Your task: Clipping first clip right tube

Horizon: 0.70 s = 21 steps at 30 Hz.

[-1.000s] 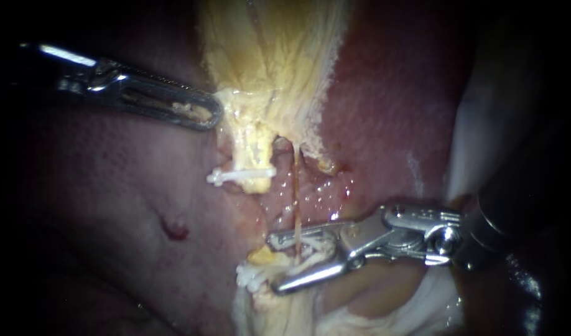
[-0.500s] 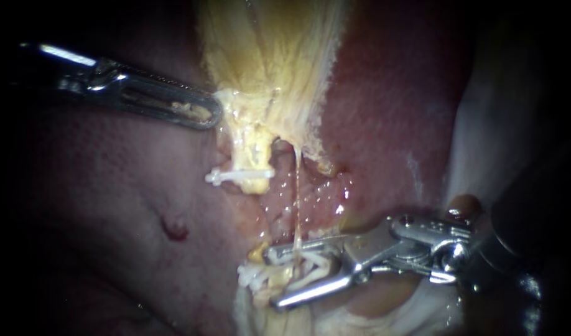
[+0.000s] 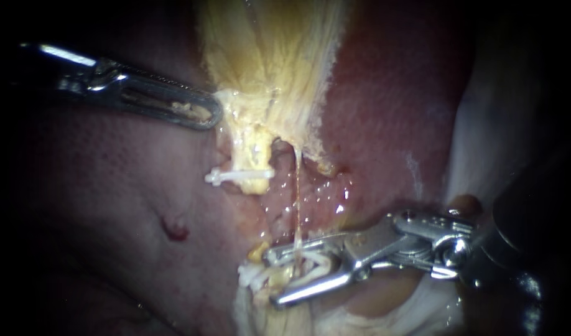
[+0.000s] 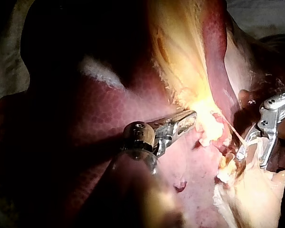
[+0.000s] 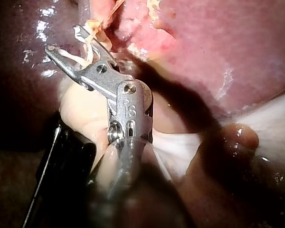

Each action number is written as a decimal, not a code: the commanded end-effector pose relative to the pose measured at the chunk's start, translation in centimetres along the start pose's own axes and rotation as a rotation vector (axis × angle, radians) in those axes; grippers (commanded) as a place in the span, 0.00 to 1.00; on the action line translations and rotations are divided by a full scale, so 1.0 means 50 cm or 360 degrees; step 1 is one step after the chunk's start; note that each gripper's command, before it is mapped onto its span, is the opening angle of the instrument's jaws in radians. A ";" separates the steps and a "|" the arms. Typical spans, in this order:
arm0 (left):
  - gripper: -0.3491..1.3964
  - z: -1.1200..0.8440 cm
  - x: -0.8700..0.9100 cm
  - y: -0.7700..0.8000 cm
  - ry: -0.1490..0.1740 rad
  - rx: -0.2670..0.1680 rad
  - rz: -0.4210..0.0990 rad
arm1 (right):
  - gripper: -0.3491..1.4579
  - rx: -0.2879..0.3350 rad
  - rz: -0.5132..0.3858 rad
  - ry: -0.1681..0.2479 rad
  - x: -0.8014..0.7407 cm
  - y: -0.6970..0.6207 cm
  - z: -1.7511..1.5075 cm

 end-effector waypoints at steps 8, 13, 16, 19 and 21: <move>0.00 0.0000 0.0000 0.0000 0.0001 -0.0001 -0.0007 | 0.16 0.0003 0.0008 -0.0002 -0.0004 0.0008 -0.0013; 0.00 0.0000 0.0000 0.0001 0.0001 0.0000 -0.0006 | 0.00 0.0008 0.0064 -0.0005 -0.0006 0.0005 -0.0019; 0.00 0.0000 0.0000 0.0001 0.0001 0.0000 -0.0006 | 0.00 0.0007 0.0093 -0.0010 -0.0006 0.0004 -0.0021; 0.00 0.0000 0.0000 0.0001 0.0001 0.0000 -0.0006 | 0.00 0.0002 0.0093 -0.0023 -0.0006 0.0003 -0.0021; 0.00 0.0000 0.0000 0.0001 0.0001 0.0000 -0.0006 | 0.00 0.0001 0.0093 -0.0028 -0.0007 0.0003 -0.0021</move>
